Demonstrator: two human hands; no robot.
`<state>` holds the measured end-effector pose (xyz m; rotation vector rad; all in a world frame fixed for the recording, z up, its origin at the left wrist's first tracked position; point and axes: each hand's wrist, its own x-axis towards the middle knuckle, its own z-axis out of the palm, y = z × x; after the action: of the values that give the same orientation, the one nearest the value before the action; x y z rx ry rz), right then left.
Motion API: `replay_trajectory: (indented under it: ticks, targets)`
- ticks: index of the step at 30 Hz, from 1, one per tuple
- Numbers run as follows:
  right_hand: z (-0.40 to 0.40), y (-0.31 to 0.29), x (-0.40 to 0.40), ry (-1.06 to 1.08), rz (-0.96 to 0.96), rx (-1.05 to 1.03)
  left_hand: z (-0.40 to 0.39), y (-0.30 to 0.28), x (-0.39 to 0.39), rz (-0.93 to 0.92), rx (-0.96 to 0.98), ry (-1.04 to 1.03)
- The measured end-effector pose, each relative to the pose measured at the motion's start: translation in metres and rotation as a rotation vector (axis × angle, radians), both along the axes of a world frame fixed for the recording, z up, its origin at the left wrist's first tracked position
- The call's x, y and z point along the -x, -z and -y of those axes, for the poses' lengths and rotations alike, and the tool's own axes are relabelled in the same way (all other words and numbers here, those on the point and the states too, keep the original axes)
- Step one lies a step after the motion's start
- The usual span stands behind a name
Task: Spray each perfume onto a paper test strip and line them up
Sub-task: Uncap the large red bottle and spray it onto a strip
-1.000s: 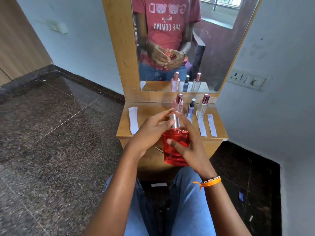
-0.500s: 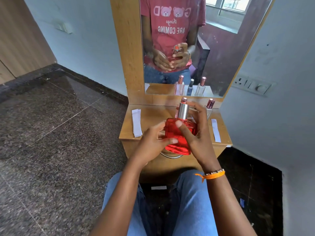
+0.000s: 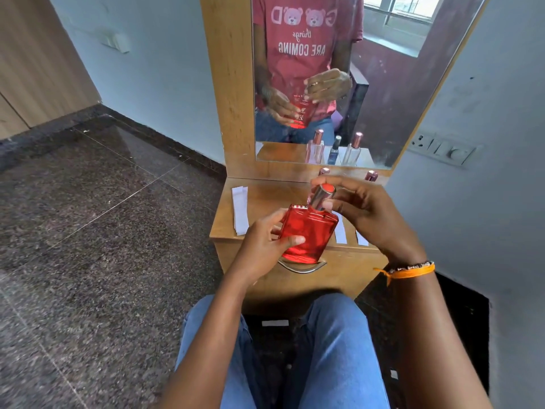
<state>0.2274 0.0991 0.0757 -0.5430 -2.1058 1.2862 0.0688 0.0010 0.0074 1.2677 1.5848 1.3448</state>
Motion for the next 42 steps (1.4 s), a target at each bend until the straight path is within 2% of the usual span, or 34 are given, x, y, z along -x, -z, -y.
replay_trajectory:
  ticks: [5, 12, 15, 18, 20, 22, 25, 28, 30, 32, 36, 39, 41, 42]
  targets:
    - [0.001, 0.001, 0.004, -0.069, 0.028, 0.072, 0.001, 0.006, 0.002, 0.047, -0.031, 0.04]
    - [0.014, 0.011, 0.018, 0.04, -0.061, 0.136, 0.002, 0.018, -0.013, 0.138, -0.174, -0.066]
    - [0.023, 0.017, 0.029, 0.291, -0.068, -0.027, -0.003, 0.02, -0.019, 0.138, -0.233, -0.157]
    - [0.041, 0.025, 0.044, 0.635, -0.083, -0.226, -0.011, 0.019, -0.026, 0.014, -0.219, -0.247]
    - [0.043, 0.025, 0.047, 0.736, -0.021, -0.283, -0.011, 0.015, -0.027, -0.03, -0.167, -0.269]
    - [0.028, 0.024, 0.036, 0.617, 0.055, -0.214, -0.008, 0.009, -0.019, -0.031, -0.098, -0.215]
    - [0.005, 0.017, 0.01, 0.097, 0.026, 0.065, 0.001, 0.001, 0.005, 0.087, 0.009, 0.041]
    - [0.005, 0.016, 0.002, -0.345, -0.113, 0.32, 0.009, -0.002, 0.011, 0.263, 0.029, 0.352]
    - [0.01, 0.017, 0.005, -0.42, -0.187, 0.464, 0.009, 0.003, 0.006, 0.323, 0.015, 0.357]
    - [0.012, 0.016, 0.01, -0.287, -0.144, 0.436, 0.008, 0.011, 0.001, 0.311, -0.01, 0.239]
    - [0.018, 0.022, 0.027, 0.163, -0.027, 0.116, 0.001, 0.02, -0.014, 0.234, -0.089, 0.025]
    - [0.037, 0.028, 0.047, 0.635, 0.006, -0.128, -0.009, 0.017, -0.032, -0.027, -0.194, -0.12]
    - [0.042, 0.03, 0.049, 0.709, 0.038, -0.175, -0.011, 0.015, -0.035, -0.092, -0.208, -0.159]
    - [0.039, 0.031, 0.043, 0.615, 0.035, -0.167, -0.009, 0.015, -0.033, -0.079, -0.192, -0.137]
